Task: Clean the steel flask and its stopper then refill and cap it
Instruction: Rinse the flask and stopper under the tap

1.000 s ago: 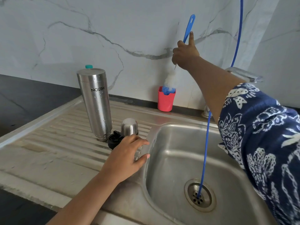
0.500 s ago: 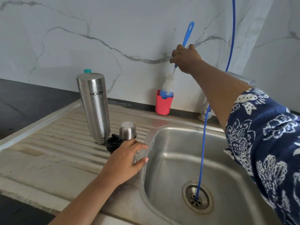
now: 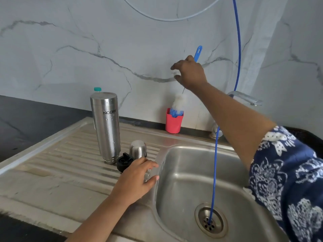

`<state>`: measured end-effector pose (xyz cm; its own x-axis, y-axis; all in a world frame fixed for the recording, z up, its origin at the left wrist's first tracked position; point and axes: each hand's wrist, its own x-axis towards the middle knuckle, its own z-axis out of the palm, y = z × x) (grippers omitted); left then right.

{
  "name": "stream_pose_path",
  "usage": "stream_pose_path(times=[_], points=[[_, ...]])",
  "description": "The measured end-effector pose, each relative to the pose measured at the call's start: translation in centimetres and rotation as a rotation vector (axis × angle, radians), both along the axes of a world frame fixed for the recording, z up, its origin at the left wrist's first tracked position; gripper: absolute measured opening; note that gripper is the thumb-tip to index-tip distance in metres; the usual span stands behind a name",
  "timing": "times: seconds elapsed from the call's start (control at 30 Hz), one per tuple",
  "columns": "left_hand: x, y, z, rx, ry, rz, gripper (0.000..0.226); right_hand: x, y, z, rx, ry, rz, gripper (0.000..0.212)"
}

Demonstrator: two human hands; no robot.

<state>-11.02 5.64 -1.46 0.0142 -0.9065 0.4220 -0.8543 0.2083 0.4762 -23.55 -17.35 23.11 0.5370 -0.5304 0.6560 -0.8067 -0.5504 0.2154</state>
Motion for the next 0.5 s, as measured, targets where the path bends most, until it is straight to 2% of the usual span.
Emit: stream_pose_path(times=[0.13,0.2,0.3,0.43,0.5], points=[[0.1,0.2,0.3,-0.033,0.003,0.001,0.031,2.0,3.9,-1.1,-0.181,-0.169,0.261,0.031],[0.3,0.5,0.8,-0.058,0.015,0.022,0.025,3.4,6.0,-1.2,-0.133,-0.106,0.379,0.032],[0.8,2.0,2.1,-0.135,0.001,0.139,0.017,6.2,8.8,-1.7,0.118,-0.037,0.457,0.038],[2.3,4.9,4.8,-0.367,-0.031,0.485,0.022,8.9,12.0,-2.7,0.493,-0.115,0.542,0.049],[3.4,6.1,5.5,-0.282,-0.026,0.632,0.022,9.9,13.2,-3.1,0.638,-0.096,0.51,0.06]])
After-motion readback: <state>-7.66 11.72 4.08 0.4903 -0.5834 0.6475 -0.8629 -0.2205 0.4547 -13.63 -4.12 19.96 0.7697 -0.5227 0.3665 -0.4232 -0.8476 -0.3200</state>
